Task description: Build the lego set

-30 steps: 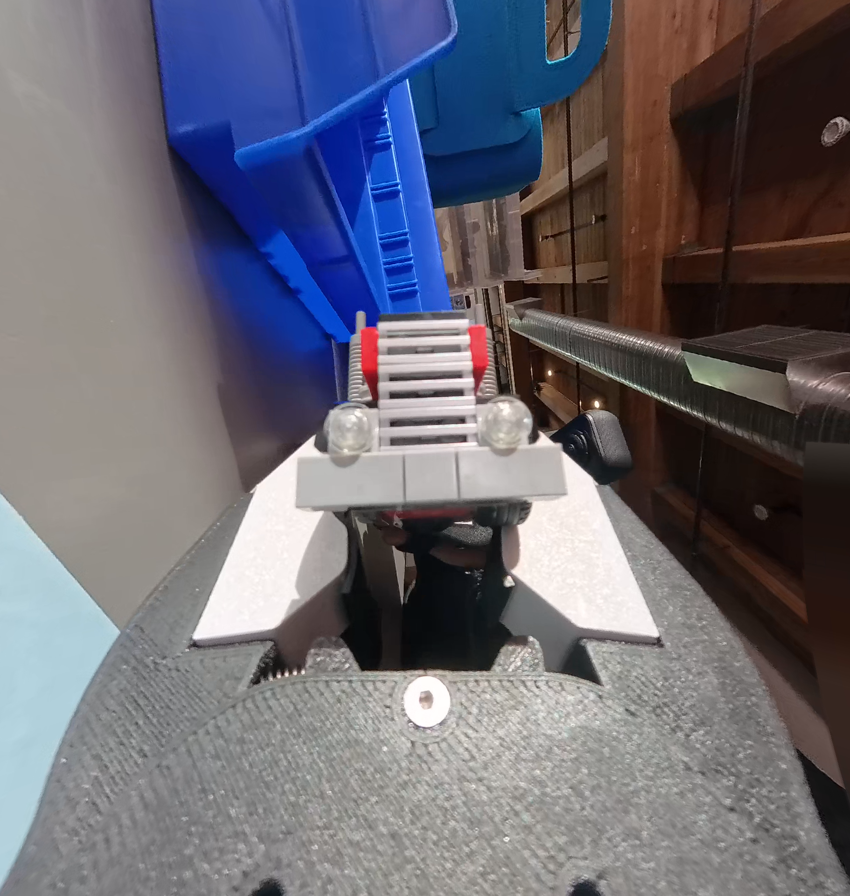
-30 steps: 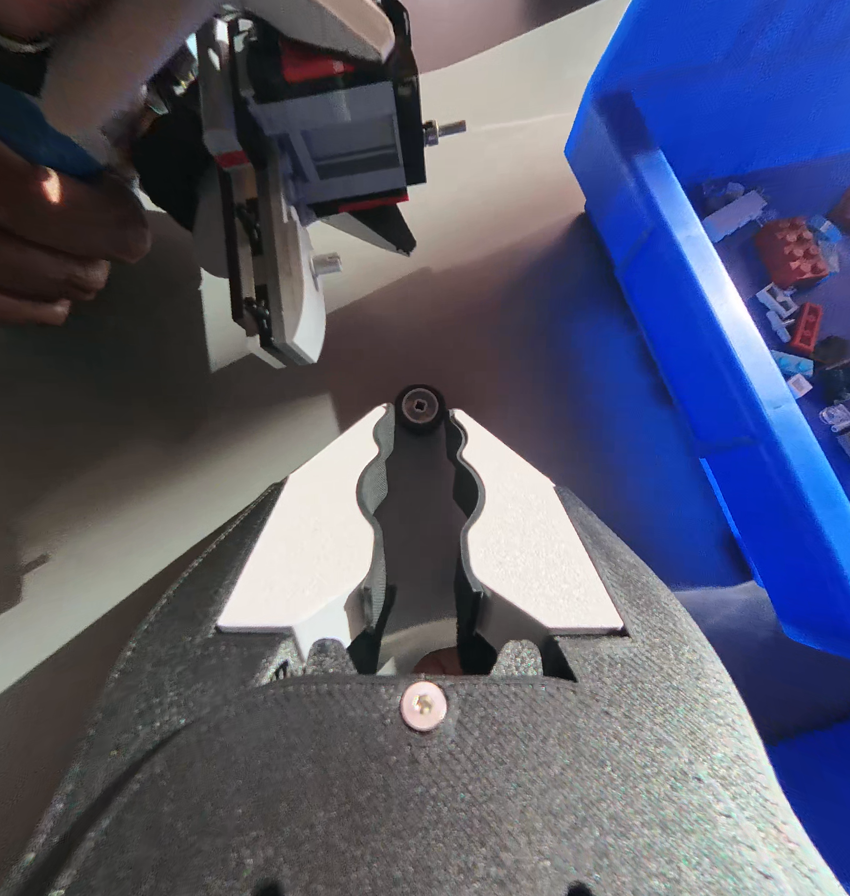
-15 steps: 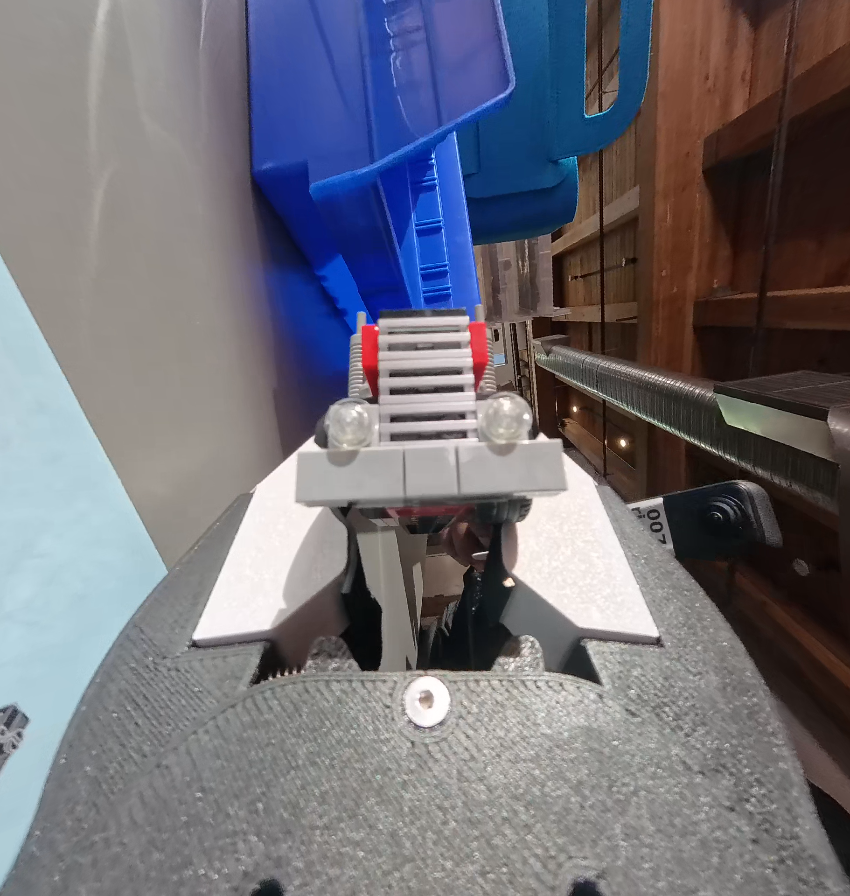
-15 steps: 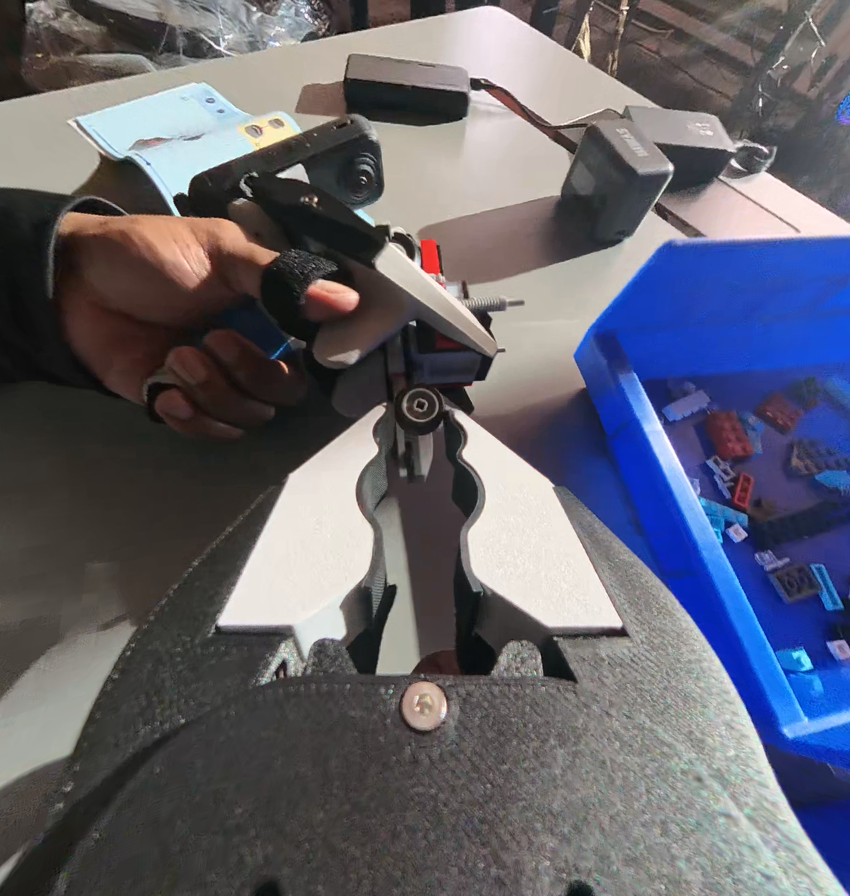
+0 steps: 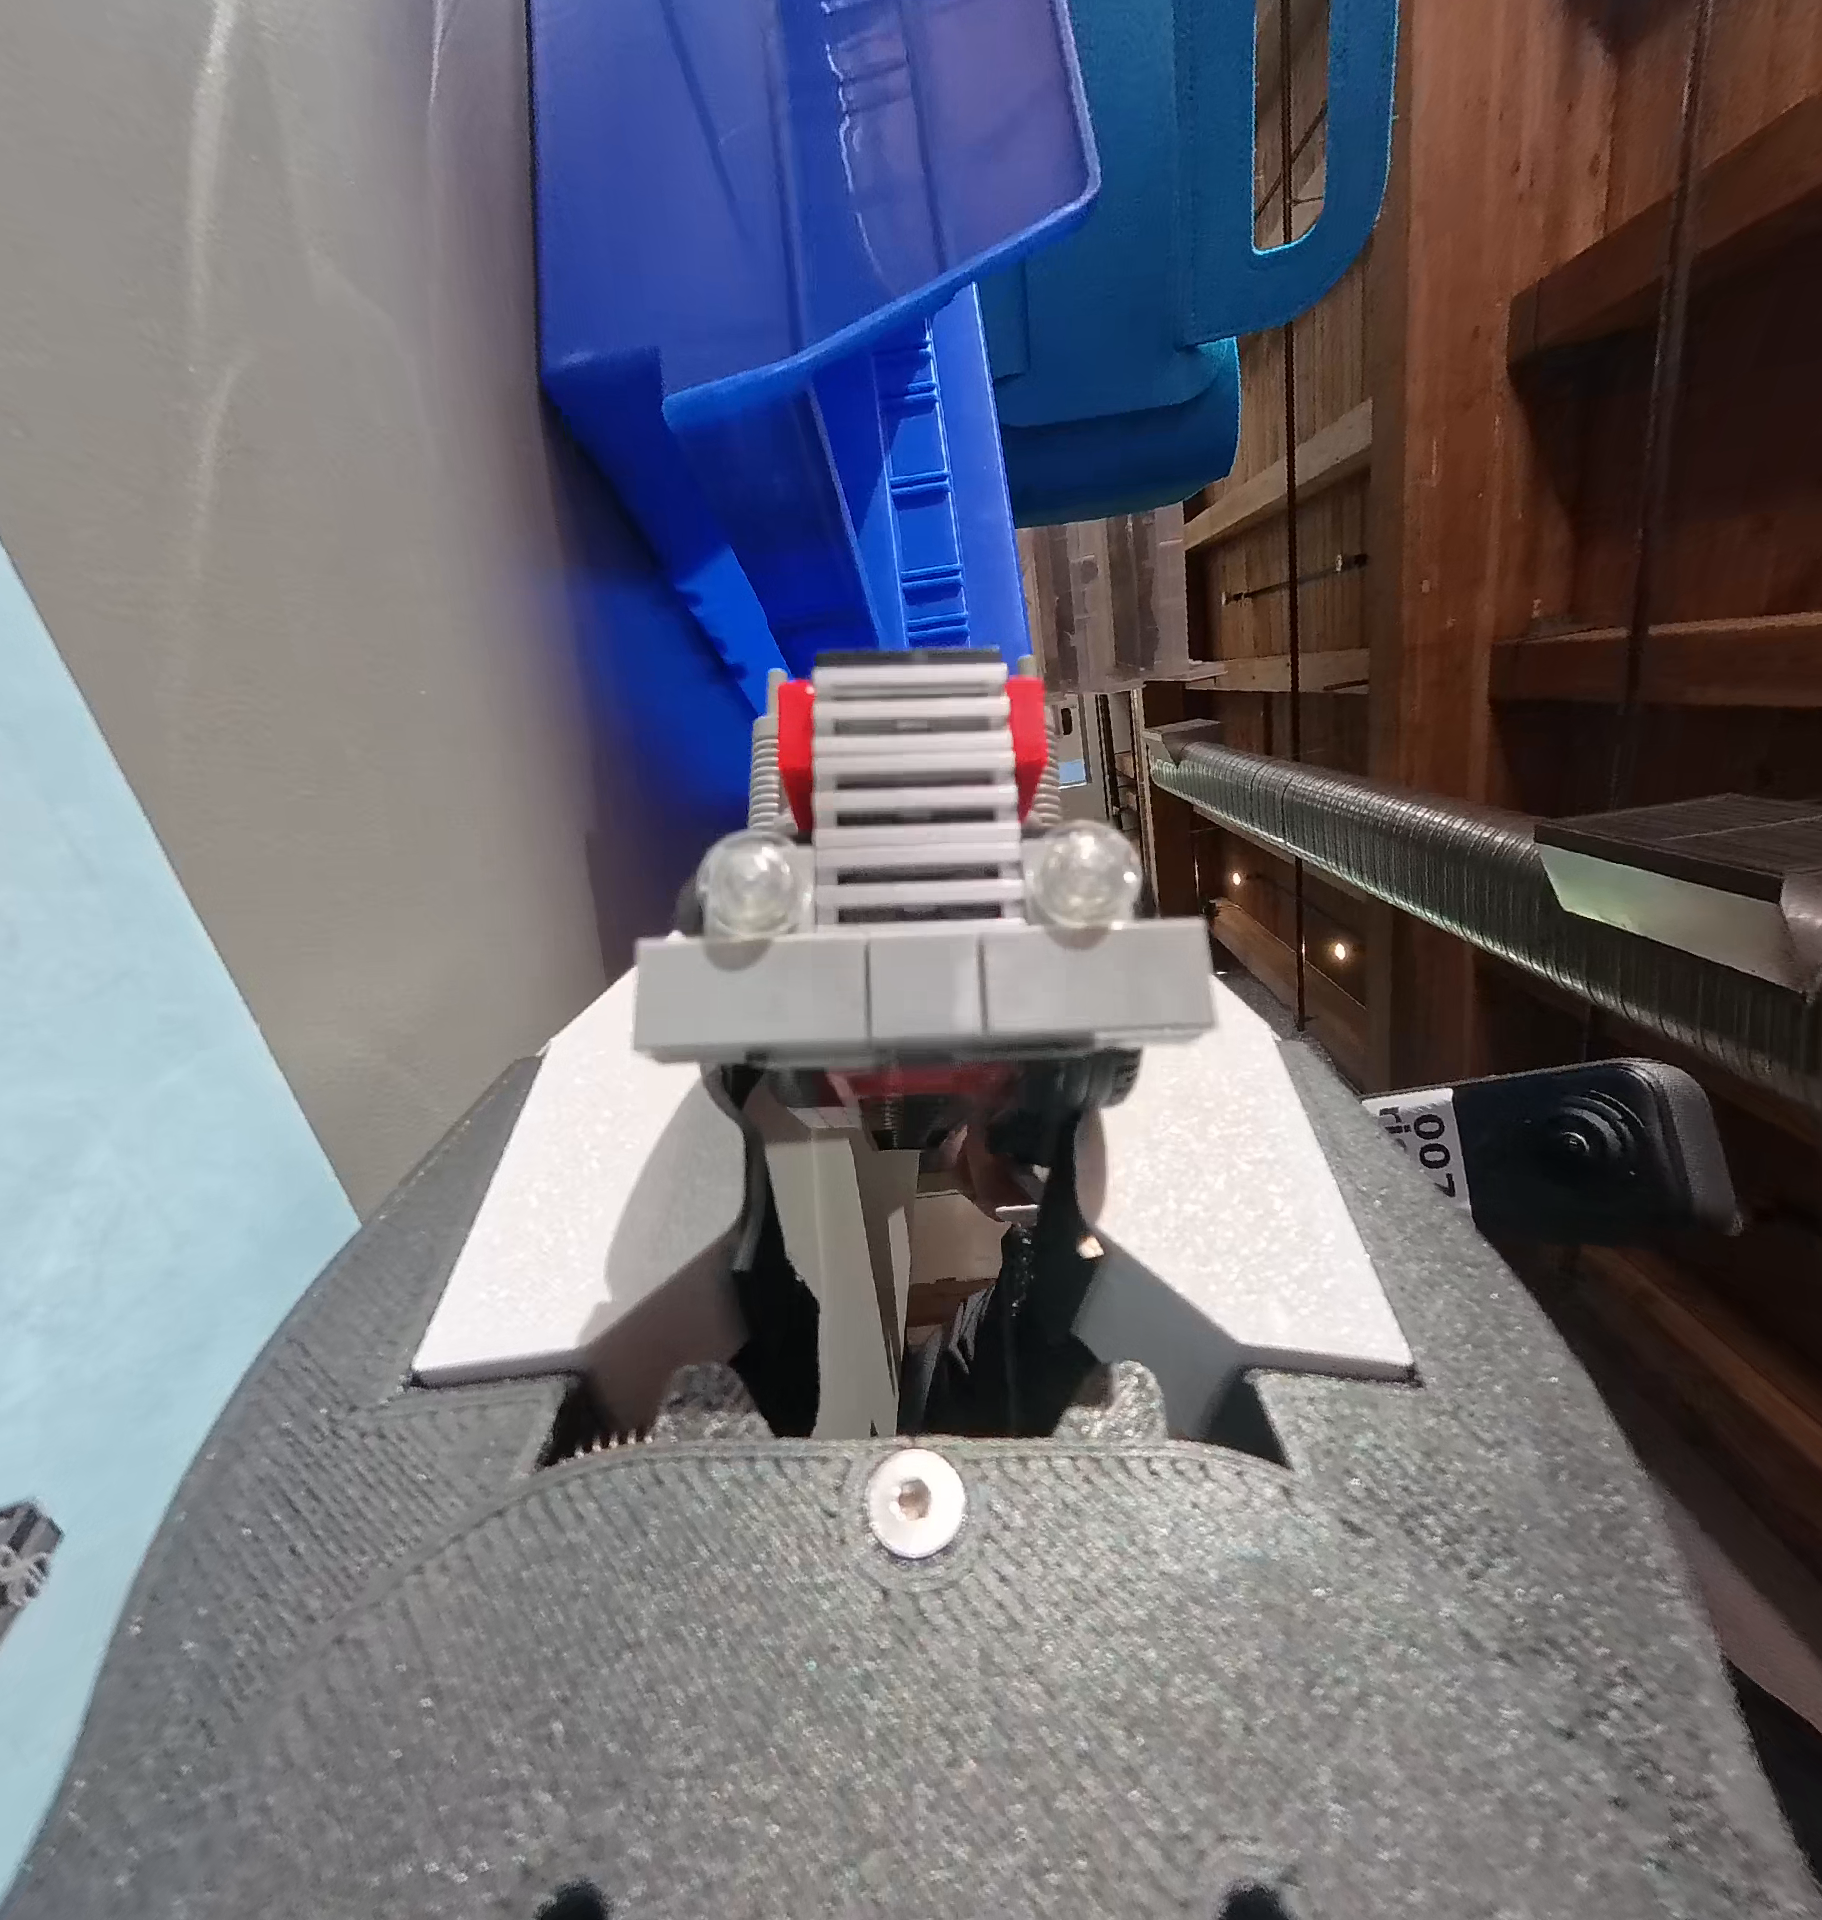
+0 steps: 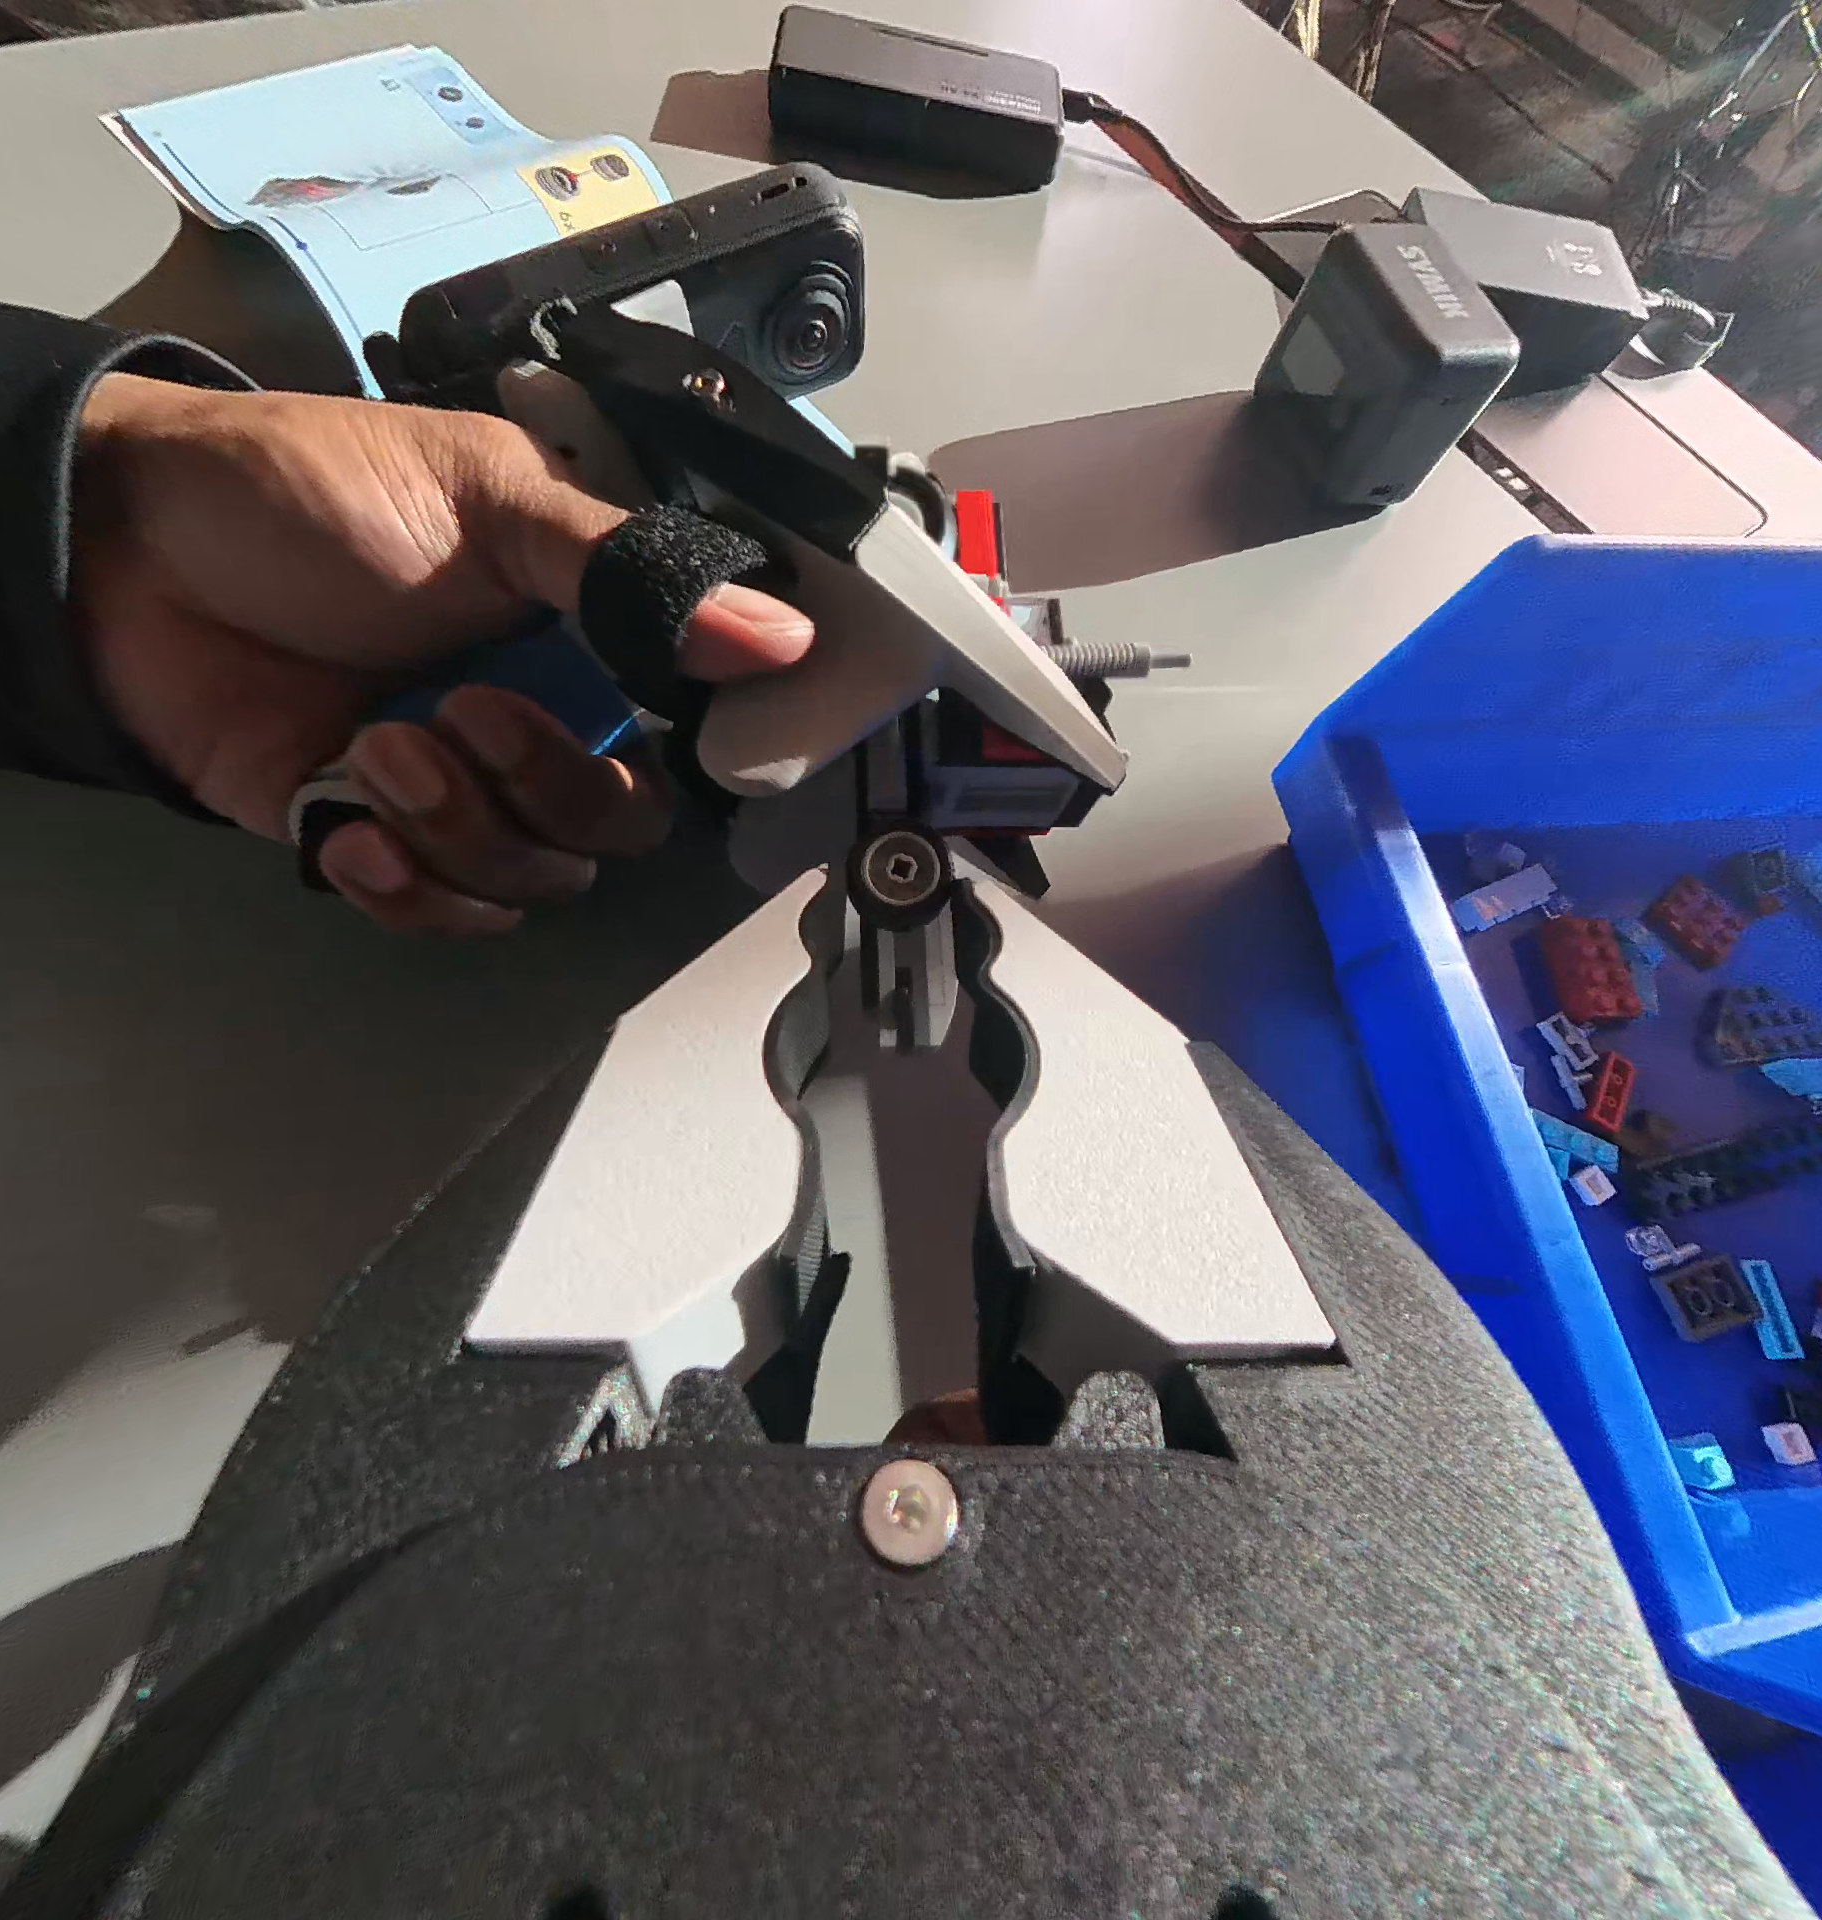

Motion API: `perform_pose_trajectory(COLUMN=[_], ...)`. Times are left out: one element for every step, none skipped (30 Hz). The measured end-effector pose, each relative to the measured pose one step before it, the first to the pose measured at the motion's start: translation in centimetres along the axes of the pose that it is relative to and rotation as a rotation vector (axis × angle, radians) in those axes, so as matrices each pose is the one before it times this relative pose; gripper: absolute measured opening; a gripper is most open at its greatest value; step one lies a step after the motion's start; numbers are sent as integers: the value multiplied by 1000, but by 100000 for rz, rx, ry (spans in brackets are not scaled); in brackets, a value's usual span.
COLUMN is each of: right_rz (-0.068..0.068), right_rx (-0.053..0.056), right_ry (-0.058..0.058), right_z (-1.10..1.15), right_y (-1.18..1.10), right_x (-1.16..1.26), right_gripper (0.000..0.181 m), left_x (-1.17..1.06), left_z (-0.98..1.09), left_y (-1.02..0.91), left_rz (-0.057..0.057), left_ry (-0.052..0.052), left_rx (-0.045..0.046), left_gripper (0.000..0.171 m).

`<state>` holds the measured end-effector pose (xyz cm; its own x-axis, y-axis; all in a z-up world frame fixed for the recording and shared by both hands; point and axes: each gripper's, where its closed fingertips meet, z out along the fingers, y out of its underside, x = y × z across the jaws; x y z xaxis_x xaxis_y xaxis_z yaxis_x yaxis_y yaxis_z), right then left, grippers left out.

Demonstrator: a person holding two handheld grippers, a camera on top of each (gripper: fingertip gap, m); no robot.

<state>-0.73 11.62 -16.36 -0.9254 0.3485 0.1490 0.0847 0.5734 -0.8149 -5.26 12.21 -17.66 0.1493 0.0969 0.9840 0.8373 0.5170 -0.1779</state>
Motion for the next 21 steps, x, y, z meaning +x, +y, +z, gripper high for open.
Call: perform_pose_trajectory(right_rz=[-50,-142,-206,0,24,-128,-334,-455,-504,-394,-348,-590,-601,-313,-156,-259,-253,-272,-309,-323,-391], right_rx=[-293,-408,-194,-178,-323,-363,-202,-405,-269,-61,-34,-173,-7,88,-75,2,97,162,199,175,-5], right_ry=[-395,-91,-79,-28,-93,-20,297,190,72,-13,-27,-49,0,-118,-117,93,310,405,528,581,588], right_z=[35,40,18,25,31,64,69,78,70,50,49,57,70,69,90,85,68,49,37,47,51], right_y=[46,68,40,50,71,80,55,47,-1,-52,-92,-54,-92,-95,-51,-33,-42,-65,-58,-59,-38], right_x=[-84,-18,-8,5,-1,-26,-8,-49,-79,-76,-83,-95,-89,-100,-79,-58,-29,-39,-12,-31,-43], right_gripper=[23,23,23,23,23,23,23,23,23,23,23,23,23,23,23,23,23,23,23,24,24], left_x=[-37,-23,-5,29,20,34,-82,-98,-52,8,9,-5,3,14,18,4,-10,-3,12,6,9], left_z=[10,6,-8,-28,-31,-42,-13,-10,-1,0,4,17,22,2,-9,-14,-6,5,-3,6,7], left_y=[16,2,-41,-74,-84,-82,-20,10,9,-2,4,28,34,-3,-47,-37,-19,-16,-20,1,2], left_rz=[291,317,369,351,303,80,256,381,378,441,672,1130,1082,650,290,-81,-235,-186,28,196,143], left_ry=[-356,-231,-142,-36,40,106,-568,-728,-493,-186,-284,-592,-524,-284,-20,79,57,130,46,-25,-13], left_rx=[-17,42,282,442,440,402,-20,-56,31,137,87,-133,-13,232,363,226,54,12,88,54,-9], left_gripper=[55,55,55,55,55,55,55,55,55,55,56,55,55,55,54,54,54,54,54,54,54])
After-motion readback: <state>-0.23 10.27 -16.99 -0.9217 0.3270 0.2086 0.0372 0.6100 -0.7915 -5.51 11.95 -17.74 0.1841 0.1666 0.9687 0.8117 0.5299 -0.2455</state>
